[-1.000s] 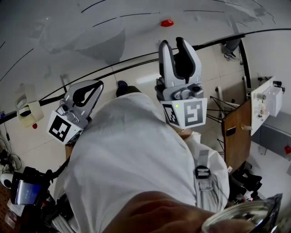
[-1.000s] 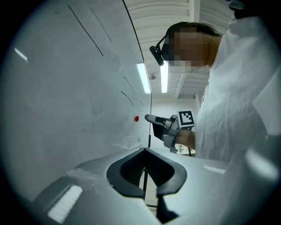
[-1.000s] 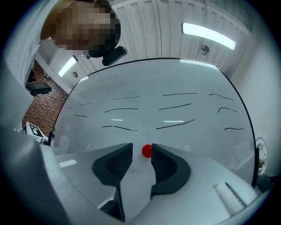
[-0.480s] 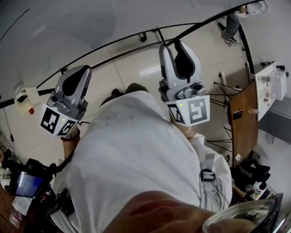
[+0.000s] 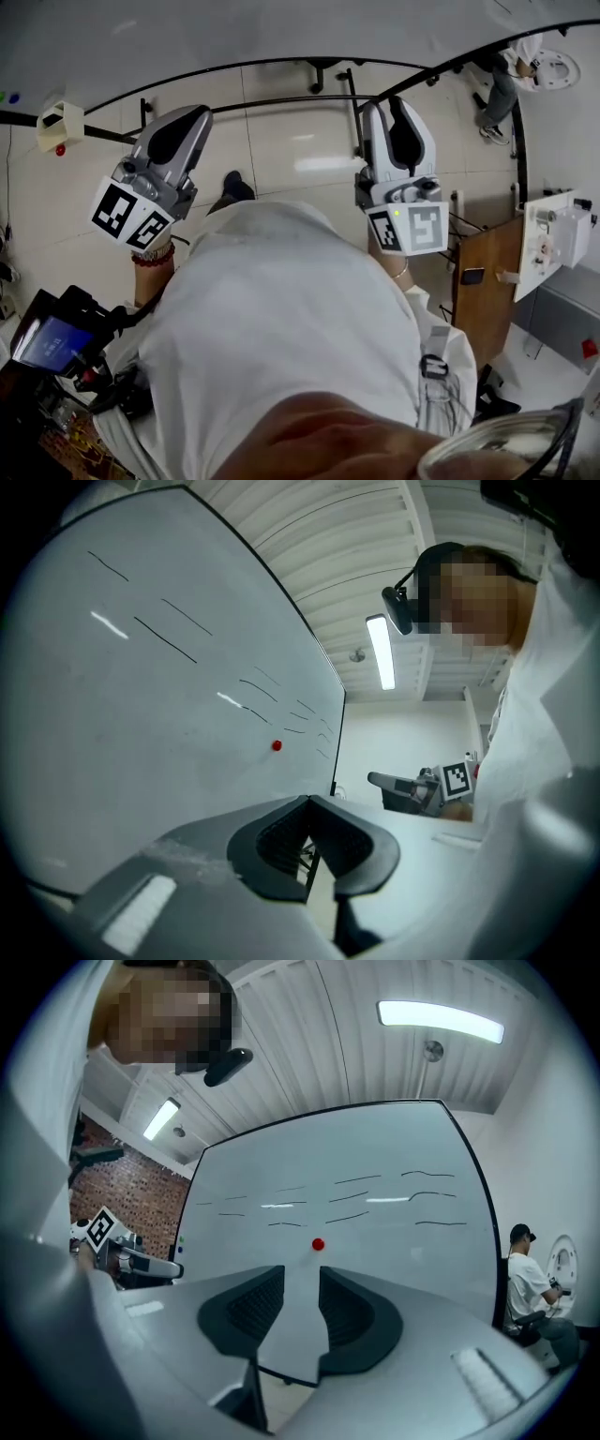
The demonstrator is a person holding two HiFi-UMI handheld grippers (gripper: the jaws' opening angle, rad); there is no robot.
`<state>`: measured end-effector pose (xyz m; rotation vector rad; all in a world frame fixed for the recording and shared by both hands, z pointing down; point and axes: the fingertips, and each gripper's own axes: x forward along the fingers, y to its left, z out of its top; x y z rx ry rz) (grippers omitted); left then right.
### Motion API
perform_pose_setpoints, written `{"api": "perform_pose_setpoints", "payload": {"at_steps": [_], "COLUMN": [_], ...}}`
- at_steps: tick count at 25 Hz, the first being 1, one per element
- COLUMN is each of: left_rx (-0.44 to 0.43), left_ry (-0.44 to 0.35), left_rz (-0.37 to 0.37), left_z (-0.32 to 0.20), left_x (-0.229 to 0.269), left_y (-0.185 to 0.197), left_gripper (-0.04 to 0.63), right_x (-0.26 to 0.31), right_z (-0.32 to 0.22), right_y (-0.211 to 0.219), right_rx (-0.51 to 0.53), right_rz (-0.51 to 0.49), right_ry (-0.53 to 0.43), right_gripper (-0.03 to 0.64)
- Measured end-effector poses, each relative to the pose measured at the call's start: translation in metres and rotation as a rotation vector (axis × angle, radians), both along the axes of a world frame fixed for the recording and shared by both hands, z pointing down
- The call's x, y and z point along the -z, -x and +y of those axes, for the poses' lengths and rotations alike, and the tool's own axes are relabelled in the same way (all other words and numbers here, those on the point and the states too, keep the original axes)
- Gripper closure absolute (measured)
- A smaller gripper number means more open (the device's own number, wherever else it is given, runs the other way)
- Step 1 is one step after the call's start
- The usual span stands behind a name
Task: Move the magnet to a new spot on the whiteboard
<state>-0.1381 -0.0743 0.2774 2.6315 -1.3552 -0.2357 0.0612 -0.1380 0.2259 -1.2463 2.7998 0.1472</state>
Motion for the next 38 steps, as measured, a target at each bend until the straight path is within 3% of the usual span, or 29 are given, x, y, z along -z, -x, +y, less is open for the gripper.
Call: {"api": "perform_pose_setpoints", "payload": {"at_steps": [4,9,14,19,24,29,33,38], "left_rx": [-0.036,0.02,-0.002,-0.04,-0.076,-0.051,0.0,-0.003], "left_ry": [0.054,0.123,0.165,0.124,0.078,0.107,0.138,0.165], "left_rz": [0.048,0.042,0.022,-0.02,0.024,0.007,0.014,0.035], "left_z": [-0.009,-0.052,-0.046,-0.01,-0.002,0.01,0.018,0.072], "left_x": [-0.015,-0.039,-0.053,-0.035,-0.019,-0.039,-0.053,-0.058], "left_y": [-0.012,-0.023,-0.042,-0.022,-0.031,-0.018,0.002,0.032], "left_gripper": [0.594,0.593,0.592,0.593,0.594,0.594,0.594,0.594], "right_x": [-0.017,-0.043,-0.055,-0.035,-0.025,-0.044,-0.058,-0.051], "right_z": [-0.017,-0.068,-0.062,-0.012,-0.005,0.004,0.012,0.058], "right_y": [0.0,-0.027,-0.044,-0.016,-0.021,0.007,0.037,0.076], "right_rx": [0.012,0.019,0.025,0.029,-0.007,0.044,0.122,0.149], "right_rz": [0.019,0.038,0.01,-0.002,0.028,0.091,0.074,0.088], "right_ry": [0.059,0.125,0.155,0.111,0.086,0.079,0.108,0.095], "right_gripper": [0.497,0.498,0.514,0.524,0.555,0.572,0.574,0.574]}}
